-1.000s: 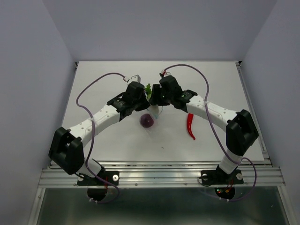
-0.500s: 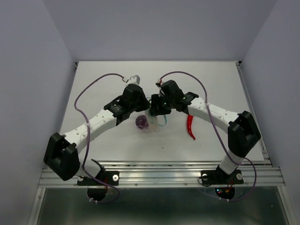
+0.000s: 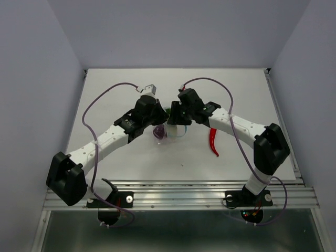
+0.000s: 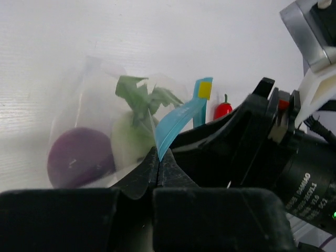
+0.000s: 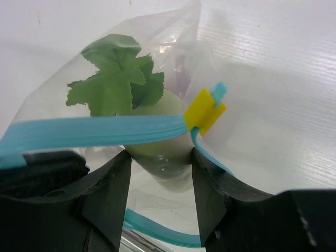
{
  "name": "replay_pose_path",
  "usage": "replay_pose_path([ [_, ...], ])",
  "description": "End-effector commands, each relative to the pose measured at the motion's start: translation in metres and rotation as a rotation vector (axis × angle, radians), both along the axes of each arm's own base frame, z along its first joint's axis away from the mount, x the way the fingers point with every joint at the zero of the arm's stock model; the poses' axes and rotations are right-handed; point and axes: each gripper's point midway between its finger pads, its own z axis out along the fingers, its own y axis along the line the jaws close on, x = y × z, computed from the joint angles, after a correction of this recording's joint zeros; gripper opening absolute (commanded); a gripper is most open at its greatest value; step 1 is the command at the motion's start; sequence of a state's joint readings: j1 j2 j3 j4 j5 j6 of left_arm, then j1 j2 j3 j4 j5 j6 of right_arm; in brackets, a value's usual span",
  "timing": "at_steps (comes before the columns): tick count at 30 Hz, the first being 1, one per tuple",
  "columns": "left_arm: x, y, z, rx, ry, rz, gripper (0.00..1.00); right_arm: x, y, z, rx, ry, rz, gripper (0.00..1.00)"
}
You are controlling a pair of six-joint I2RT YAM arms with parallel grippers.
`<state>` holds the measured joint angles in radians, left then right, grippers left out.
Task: Place the food in the zip-top bag and seal the zipper
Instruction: Place the fake vegetable in the zipper food storage bag.
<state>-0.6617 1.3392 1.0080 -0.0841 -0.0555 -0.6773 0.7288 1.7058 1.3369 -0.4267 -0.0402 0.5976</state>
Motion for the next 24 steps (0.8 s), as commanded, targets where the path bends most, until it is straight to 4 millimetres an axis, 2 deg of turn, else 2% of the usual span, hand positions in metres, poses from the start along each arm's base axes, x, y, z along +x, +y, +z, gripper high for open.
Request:
replay_pose_path([
  [1,-0.007,-0.005,0.03,-0.059,-0.093,-0.039,0.0,0.028,0.005,0.016,0.028,-0.046,-0.168,0.02],
  [4,-0.013,-0.007,0.024,-0.055,-0.082,-0.062,0.0,0.039,0.01,0.019,0.082,-0.015,-0.203,0.02],
  [8,-0.019,-0.009,0.003,-0.019,-0.04,-0.08,0.0,0.052,0.017,0.031,0.134,-0.009,-0.218,0.03],
  [12,-0.022,-0.002,-0.011,0.022,-0.002,-0.057,0.0,0.069,0.001,0.04,0.166,-0.009,-0.274,0.08],
  [15,-0.02,0.004,-0.015,0.061,0.006,-0.037,0.0,0.068,0.0,0.044,0.181,-0.003,-0.256,0.13],
  [17,-0.02,0.006,-0.02,0.089,0.02,-0.036,0.0,0.06,0.004,0.048,0.195,0.004,-0.197,0.16],
  [20,-0.017,0.007,-0.029,0.114,0.039,-0.025,0.0,0.054,0.004,0.057,0.202,-0.017,-0.128,0.3],
  [21,-0.017,0.007,-0.03,0.117,0.045,-0.025,0.0,0.046,0.008,0.064,0.214,-0.026,-0.058,0.43],
  [23,-0.014,0.005,-0.03,0.114,0.05,-0.015,0.0,0.037,0.01,0.069,0.228,-0.026,-0.006,0.51],
  [24,-0.013,0.005,-0.031,0.114,0.053,-0.009,0.0,0.029,0.011,0.074,0.236,-0.032,0.045,0.6],
])
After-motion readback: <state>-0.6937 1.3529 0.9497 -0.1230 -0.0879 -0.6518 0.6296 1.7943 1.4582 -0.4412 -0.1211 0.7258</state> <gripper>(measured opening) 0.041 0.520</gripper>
